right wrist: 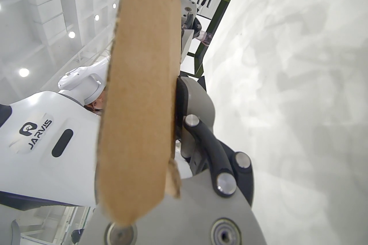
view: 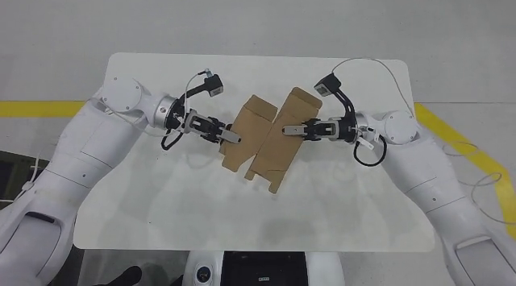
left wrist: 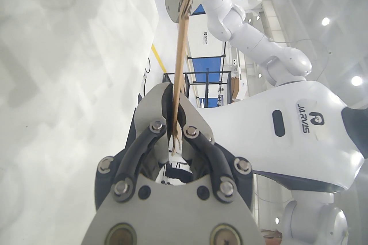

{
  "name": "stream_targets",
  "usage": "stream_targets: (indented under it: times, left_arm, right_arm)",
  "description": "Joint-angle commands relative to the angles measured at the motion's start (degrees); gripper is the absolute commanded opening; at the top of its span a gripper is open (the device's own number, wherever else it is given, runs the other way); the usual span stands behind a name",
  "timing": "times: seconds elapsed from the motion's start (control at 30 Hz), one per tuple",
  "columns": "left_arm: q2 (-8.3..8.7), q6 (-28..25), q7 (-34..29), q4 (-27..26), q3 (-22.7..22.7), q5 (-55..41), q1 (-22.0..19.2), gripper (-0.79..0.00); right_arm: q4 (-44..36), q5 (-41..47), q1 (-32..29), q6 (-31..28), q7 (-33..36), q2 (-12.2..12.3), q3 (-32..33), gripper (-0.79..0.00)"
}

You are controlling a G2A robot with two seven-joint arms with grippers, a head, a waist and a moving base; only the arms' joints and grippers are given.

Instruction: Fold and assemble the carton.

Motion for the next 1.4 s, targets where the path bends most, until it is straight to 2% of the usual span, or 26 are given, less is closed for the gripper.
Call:
stream_targets:
  times: [0.0,0.23,0.7,0.9,0.93,0.97,1.03,1.1,1.13,1.37]
  left_arm:
    - [-0.17,-0.5,0.5,1.4,-0.5,-1.3,-0.1,0.000]
    - [-1.01,-2.1,4.7,5.3,-1.9,-3.3,-0.2,0.000]
    - [-2.17,0.8,16.0,2.9,-2.8,1.2,1.9,0.000]
    - [-2.42,2.4,18.8,1.9,-3.7,2.5,2.8,0.000]
    - [-2.46,2.5,18.9,1.8,-3.8,2.6,2.9,-0.046]
    - [-2.50,2.6,19.0,1.8,-3.9,2.7,3.0,-0.142]
    - [-2.61,2.8,19.3,1.7,-4.2,3.1,3.2,-0.406]
    - [-2.73,3.0,19.5,1.7,-4.3,3.5,3.2,-0.566]
    - [-2.79,3.2,19.5,1.7,-4.4,3.6,3.3,-0.779]
    - [-3.19,3.4,19.1,1.6,-5.0,4.3,3.5,-0.785]
  right_arm:
    - [1.2,0.8,0.0,-0.5,-0.5,0.0,0.3,-0.785]
    - [6.0,0.8,0.2,-1.6,-6.9,-0.7,1.2,-0.785]
    - [4.4,-2.1,-0.7,0.5,-17.6,-2.7,0.4,-0.785]
    - [4.5,-2.7,-1.1,0.4,-18.7,-3.3,0.6,-0.785]
    - [4.6,-2.6,-1.2,0.5,-18.6,-3.4,0.6,-0.785]
    - [4.6,-2.4,-1.3,0.5,-18.4,-3.5,0.7,-0.785]
    - [4.8,-2.2,-1.4,0.6,-18.1,-3.6,0.7,-0.785]
    - [5.0,-2.3,-1.4,0.7,-17.8,-3.8,0.7,-0.785]
    - [5.1,-2.3,-1.4,0.7,-17.7,-3.9,0.8,-0.785]
    - [5.6,-2.6,-1.2,0.7,-17.2,-4.4,1.2,-0.785]
